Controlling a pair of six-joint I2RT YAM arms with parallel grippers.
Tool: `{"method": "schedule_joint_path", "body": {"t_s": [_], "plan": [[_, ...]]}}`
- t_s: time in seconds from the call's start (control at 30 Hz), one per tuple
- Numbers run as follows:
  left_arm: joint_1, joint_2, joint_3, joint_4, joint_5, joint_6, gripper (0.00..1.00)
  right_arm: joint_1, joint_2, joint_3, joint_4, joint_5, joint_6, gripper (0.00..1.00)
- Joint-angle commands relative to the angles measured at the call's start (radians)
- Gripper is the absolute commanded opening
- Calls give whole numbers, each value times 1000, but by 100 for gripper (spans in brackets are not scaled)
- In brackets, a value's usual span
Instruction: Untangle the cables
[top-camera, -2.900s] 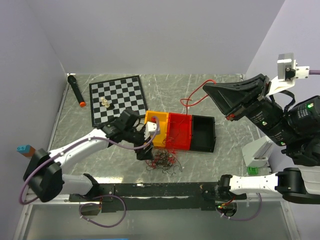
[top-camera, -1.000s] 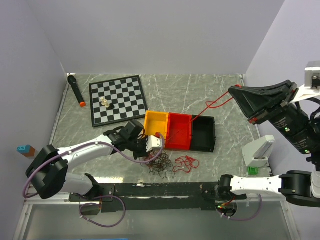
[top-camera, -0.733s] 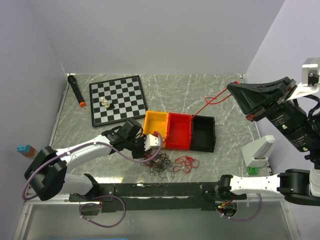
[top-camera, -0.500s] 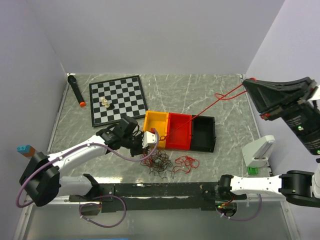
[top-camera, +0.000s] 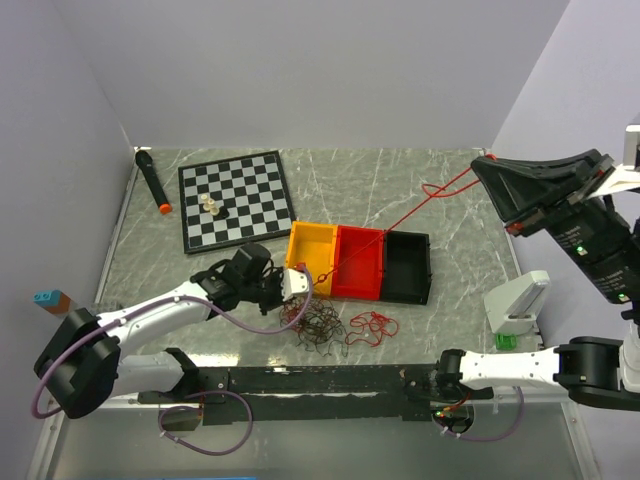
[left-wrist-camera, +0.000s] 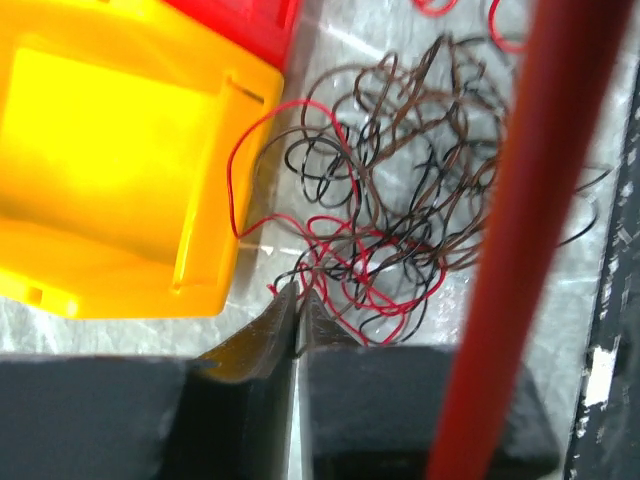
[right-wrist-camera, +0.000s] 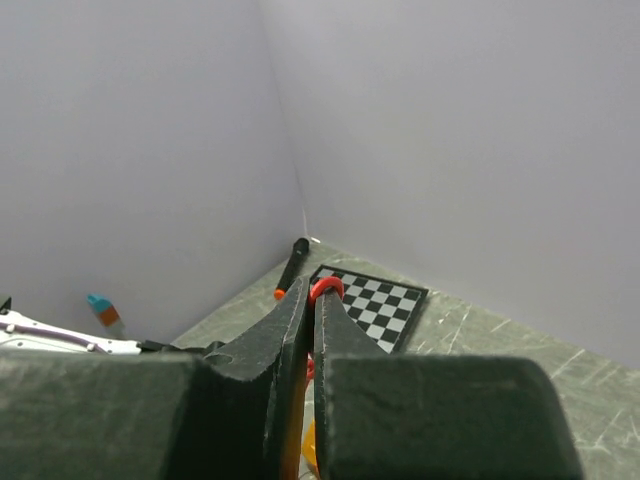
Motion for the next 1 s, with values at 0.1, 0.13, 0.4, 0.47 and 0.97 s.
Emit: {"method": "schedule_joint_path", "body": {"t_s": [0.1, 0.13, 0.4, 0.47, 0.97], "plan": [[31, -51, 105, -244, 19, -62, 82, -1, -12, 63, 242, 37, -19, 0], [42, -48, 169, -286, 59, -90, 87, -3, -7, 55, 239, 32, -10, 0], [97, -61, 406, -409, 349, -188, 97, -1, -7, 3, 245, -4, 36, 0], [96, -51, 385, -385, 354, -186, 97, -1, 2, 13, 242, -8, 37, 0], [97, -74, 354, -404, 208, -140, 97, -3, -16, -141, 360, 175, -108, 0]]}}
